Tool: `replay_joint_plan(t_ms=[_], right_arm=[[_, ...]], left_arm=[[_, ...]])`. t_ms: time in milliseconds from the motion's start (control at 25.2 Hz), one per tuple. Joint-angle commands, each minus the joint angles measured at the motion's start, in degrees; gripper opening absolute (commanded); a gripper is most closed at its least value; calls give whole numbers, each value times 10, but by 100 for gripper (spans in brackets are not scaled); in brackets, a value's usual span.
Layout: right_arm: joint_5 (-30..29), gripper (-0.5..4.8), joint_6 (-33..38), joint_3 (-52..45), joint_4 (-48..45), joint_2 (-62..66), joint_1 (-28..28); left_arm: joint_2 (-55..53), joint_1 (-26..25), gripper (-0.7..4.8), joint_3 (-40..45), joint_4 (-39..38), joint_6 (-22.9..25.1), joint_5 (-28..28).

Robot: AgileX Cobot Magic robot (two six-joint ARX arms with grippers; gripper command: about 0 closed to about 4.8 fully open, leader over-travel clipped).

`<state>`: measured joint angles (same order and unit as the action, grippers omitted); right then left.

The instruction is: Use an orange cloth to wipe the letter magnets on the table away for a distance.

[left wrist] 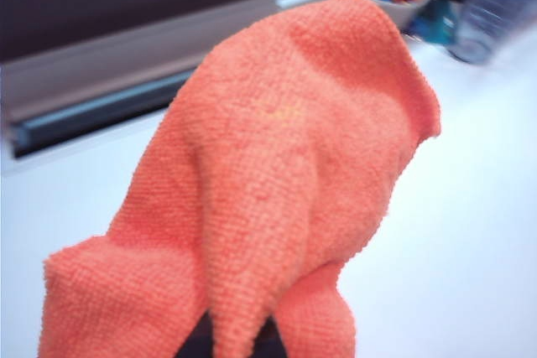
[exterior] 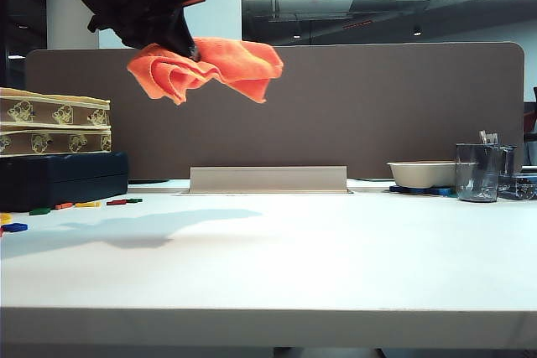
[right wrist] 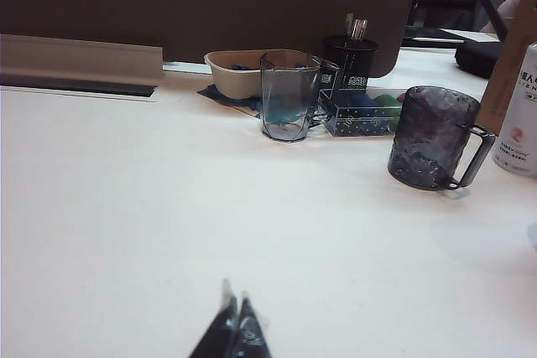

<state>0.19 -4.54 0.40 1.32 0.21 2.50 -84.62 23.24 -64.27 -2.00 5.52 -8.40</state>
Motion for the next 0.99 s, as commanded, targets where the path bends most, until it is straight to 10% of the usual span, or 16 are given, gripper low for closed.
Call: replay_joint_plan(t_ms=[40,357,873,992], right_arm=[[0,-5,1,-4,-9,-2,0],[0,-5,1,-4,-9,-2,0],[1,-5,0,-4,-9,-2,0],[1,-5,0,-4,-9,-2,0]], left_arm=[[28,44,-5,42,-1,0,4],[54,145,-5,166,34,-2,63],[53,155,-4,298,85,-30,83],[53,156,134,299,94,-30,71]])
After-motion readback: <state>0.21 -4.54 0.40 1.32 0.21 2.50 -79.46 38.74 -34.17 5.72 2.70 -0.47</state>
